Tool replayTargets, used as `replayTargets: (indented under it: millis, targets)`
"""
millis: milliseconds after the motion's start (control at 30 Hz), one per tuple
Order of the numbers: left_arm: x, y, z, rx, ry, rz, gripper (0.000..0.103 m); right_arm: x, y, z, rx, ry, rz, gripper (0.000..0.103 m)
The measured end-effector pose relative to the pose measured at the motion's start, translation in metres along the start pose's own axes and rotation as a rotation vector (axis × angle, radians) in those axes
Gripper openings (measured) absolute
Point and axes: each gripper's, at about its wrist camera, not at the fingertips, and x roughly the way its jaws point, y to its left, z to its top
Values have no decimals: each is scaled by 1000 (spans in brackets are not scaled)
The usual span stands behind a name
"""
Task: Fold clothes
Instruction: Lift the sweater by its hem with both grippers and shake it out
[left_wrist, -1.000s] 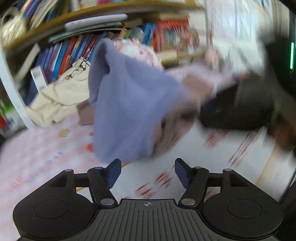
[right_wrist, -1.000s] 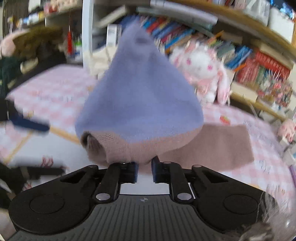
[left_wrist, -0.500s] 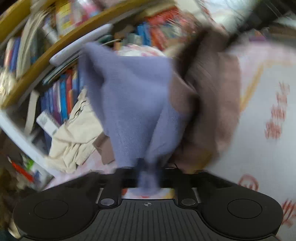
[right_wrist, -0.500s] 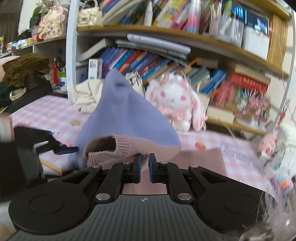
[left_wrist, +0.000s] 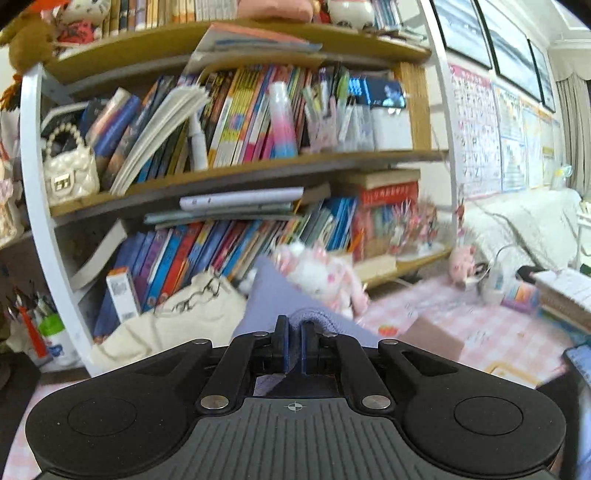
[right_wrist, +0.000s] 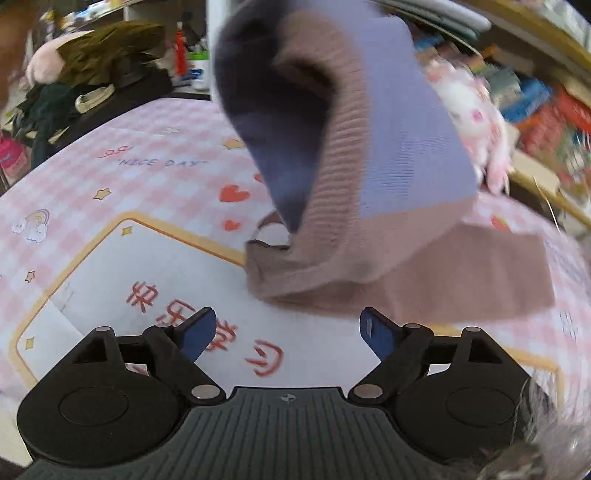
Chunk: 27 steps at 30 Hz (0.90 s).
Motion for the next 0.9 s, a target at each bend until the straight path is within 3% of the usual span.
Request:
replayTargets:
  millis: [167, 267, 333, 467, 533, 600, 633, 700, 833, 900]
  targets:
    - [-11, -8, 24, -39, -18, -32, 6, 15, 1, 13, 74, -70, -20, 85]
    - [-17, -8, 39, -82, -32, -46, 6, 25, -3, 16, 106, -81, -79, 82]
    - [-21, -5, 48, -131, -46, -60, 6, 30, -6, 16, 127, -75, -73, 82]
    - [-29, 3, 60, -209, -70, -72, 6, 23, -6, 11, 89, -114, -68, 82]
    - [-34, 8, 64, -230, -83, -58, 6, 12, -9, 10, 65, -175, -100, 72]
    - [-40, 14, 65, -231, -94, -24, 6, -1, -15, 9, 47, -214, -107, 41]
    - [-44, 18, 65, -223, -94, -1, 6, -6, -19, 9, 39, -219, -100, 35]
    - [-52, 27, 62, -201, -91, 53, 6, -21, -32, 8, 8, -204, -94, 14]
    - [-74, 49, 45, -162, -53, 176, 6, -69, -69, 11, -15, -257, -128, 7]
    - [-97, 55, 46, -179, -107, 199, 6, -104, -86, 18, -22, -343, -160, 7]
